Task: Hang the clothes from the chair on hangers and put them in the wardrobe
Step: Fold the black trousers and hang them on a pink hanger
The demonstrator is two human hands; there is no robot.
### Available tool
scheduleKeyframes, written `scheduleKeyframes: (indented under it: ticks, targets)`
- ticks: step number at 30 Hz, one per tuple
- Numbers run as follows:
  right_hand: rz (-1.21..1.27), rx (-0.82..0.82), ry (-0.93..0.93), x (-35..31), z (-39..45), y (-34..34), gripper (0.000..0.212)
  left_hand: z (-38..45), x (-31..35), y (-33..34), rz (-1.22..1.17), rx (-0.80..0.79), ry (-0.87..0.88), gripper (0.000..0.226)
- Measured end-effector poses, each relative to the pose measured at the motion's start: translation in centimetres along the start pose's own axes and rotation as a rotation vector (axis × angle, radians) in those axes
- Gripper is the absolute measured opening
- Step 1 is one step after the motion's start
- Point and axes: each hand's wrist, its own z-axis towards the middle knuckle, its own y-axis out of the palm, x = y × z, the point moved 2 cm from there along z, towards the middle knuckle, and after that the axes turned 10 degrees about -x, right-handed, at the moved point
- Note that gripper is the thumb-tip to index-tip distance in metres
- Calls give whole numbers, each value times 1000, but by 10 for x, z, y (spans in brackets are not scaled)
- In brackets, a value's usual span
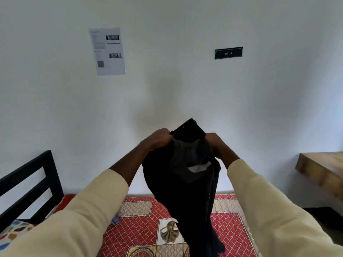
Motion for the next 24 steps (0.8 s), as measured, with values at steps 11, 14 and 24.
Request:
scheduleKeyframes:
  ticks: [11,14,24]
  targets:
    - [55,-362,-181,-30,-9,45,80,24,32,-10,43,329,-108,30]
    - [-49,-144,-111,-7,3,45,33,20,24,-25,29,210,-59,59]
    - [-221,256,-44,-18,5,14,18,2,-19,-27,-56,-387,-156,77]
